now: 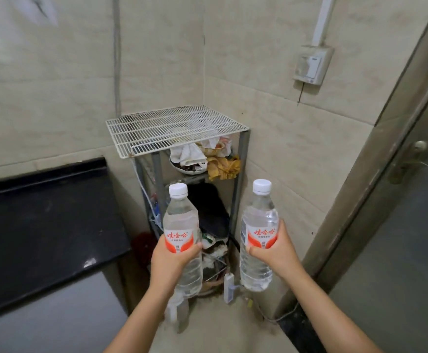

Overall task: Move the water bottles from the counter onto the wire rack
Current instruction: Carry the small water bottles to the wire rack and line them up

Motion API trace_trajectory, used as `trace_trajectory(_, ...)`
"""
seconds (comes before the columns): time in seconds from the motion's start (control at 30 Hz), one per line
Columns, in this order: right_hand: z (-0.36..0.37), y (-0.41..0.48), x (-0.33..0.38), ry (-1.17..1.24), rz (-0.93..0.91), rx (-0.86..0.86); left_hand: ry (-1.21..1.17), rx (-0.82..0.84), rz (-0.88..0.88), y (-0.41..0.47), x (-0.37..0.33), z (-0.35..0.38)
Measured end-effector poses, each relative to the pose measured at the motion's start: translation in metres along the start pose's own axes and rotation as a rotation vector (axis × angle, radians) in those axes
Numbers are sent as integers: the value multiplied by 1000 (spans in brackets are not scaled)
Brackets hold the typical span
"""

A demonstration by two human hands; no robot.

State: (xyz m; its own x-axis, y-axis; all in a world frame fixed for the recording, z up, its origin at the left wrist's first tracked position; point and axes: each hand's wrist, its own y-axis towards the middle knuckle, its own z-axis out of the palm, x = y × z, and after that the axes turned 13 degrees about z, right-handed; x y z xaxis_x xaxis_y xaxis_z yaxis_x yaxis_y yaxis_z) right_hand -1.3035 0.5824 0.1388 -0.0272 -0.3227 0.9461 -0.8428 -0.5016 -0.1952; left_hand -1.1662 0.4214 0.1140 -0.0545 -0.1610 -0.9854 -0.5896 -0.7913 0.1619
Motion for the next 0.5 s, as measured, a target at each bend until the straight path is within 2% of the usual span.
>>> trace_trajectory(0.23,16,96,49,-61,-112,17,-63,-63,95,106,-1,12)
trace_trajectory(0.5,21,198,126,100,-312,-104,-166,-79,273,226,-37,23)
